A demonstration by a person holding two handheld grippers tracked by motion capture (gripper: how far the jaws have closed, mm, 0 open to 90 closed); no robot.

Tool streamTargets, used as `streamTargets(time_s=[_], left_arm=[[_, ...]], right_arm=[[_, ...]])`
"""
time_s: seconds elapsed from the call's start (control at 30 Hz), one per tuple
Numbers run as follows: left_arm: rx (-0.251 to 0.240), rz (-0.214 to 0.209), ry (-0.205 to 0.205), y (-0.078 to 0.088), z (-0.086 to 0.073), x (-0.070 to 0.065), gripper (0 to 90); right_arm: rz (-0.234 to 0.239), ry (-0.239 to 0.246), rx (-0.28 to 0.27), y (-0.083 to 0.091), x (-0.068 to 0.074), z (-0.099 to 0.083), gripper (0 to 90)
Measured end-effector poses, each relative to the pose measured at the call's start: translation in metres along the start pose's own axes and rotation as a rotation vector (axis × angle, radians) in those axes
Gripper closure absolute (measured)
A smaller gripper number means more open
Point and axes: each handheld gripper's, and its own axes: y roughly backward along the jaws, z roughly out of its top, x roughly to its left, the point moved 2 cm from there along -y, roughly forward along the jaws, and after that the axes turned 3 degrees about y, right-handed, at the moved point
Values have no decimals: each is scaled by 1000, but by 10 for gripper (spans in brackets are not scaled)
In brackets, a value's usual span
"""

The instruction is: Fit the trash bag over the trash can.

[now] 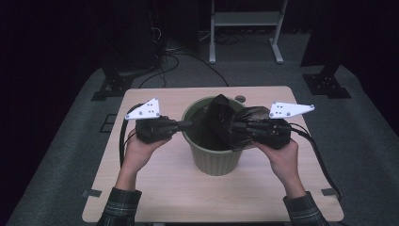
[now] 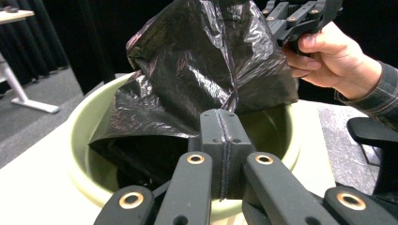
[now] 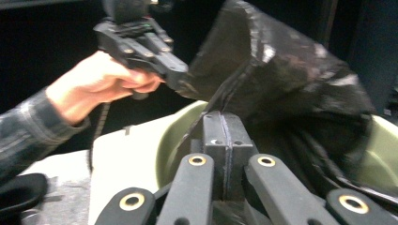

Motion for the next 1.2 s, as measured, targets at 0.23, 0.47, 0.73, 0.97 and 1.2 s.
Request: streamTargets(time_s=[0.23, 0.47, 0.73, 0.97, 1.2], left_arm=[[-76, 57, -22, 22, 14, -9, 674], [-47, 18, -78, 3, 30, -31, 576], [27, 9, -90, -35, 23, -27, 516], [56, 14, -120, -54, 22, -26, 538], [51, 9, -143, -57, 24, -24, 895]], right_arm=[[-48, 8, 16, -11, -6, 6, 900], [-30, 10, 6, -25, -5, 15, 900], [3, 32, -5, -29, 1, 23, 900], [12, 36, -7, -28, 2, 23, 900], [19, 34, -8, -29, 4, 22, 900]])
